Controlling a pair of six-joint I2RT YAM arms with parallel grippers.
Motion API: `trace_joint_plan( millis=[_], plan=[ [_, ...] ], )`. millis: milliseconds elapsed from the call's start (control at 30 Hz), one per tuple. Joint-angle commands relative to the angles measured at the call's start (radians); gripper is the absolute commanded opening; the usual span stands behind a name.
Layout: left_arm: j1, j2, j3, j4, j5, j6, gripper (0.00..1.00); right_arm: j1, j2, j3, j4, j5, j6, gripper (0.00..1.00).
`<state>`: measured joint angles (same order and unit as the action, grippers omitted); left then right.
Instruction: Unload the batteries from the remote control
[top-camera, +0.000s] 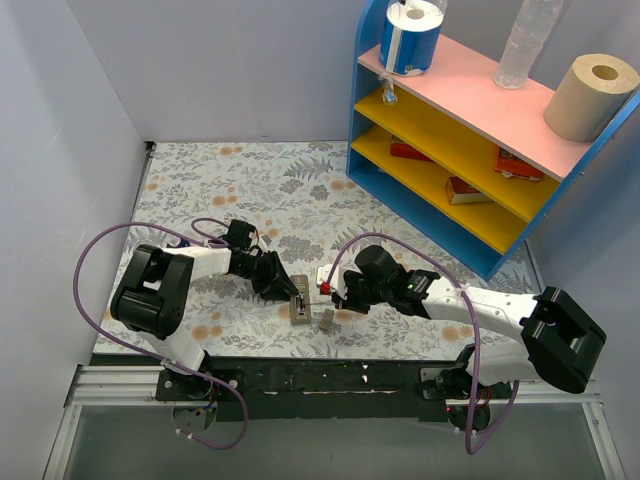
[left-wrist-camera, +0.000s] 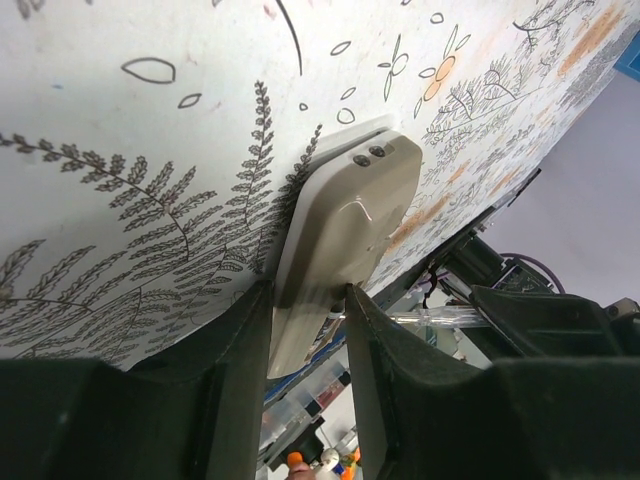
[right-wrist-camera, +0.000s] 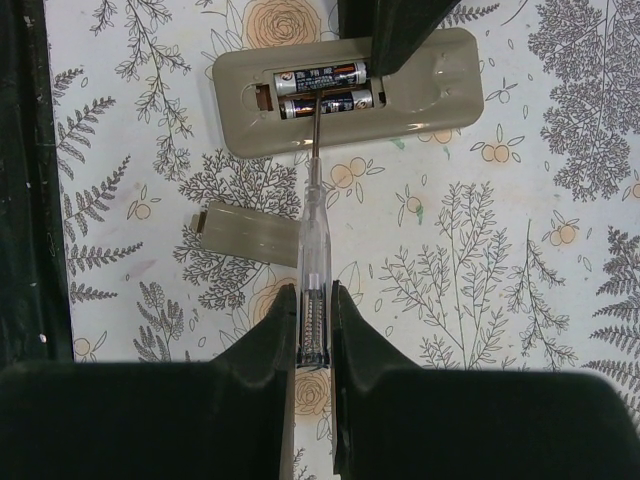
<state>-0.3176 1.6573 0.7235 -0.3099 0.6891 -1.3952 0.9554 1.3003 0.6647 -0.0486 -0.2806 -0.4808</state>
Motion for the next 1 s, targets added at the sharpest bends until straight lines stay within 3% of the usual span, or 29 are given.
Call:
trace_joint_plan(
  millis=[0,200,267,533,967],
  plan=[
    [-0.008,0.022,0.03,0.026,-0.051,-0.01,0.34,-0.001,0.008,-0.033,-0.027,-0.008,0.007,0.01],
    [-0.009,0.022,0.047,0.018,-0.068,-0.016,0.49,-0.001,0.01,-0.036,-0.022,-0.006,0.008,0.01],
    [-0.008,0.027,0.051,0.015,-0.069,-0.016,0.46,-0.001,0.011,-0.04,-0.019,-0.005,0.01,0.01],
    [-0.008,0.058,0.048,0.015,-0.095,-0.013,0.18,-0.009,0.017,-0.066,0.004,0.001,0.013,0.01],
    [-0.008,0.061,0.037,-0.006,-0.143,-0.008,0.13,-0.049,-0.002,-0.097,0.035,0.021,0.051,0.01]
  ],
)
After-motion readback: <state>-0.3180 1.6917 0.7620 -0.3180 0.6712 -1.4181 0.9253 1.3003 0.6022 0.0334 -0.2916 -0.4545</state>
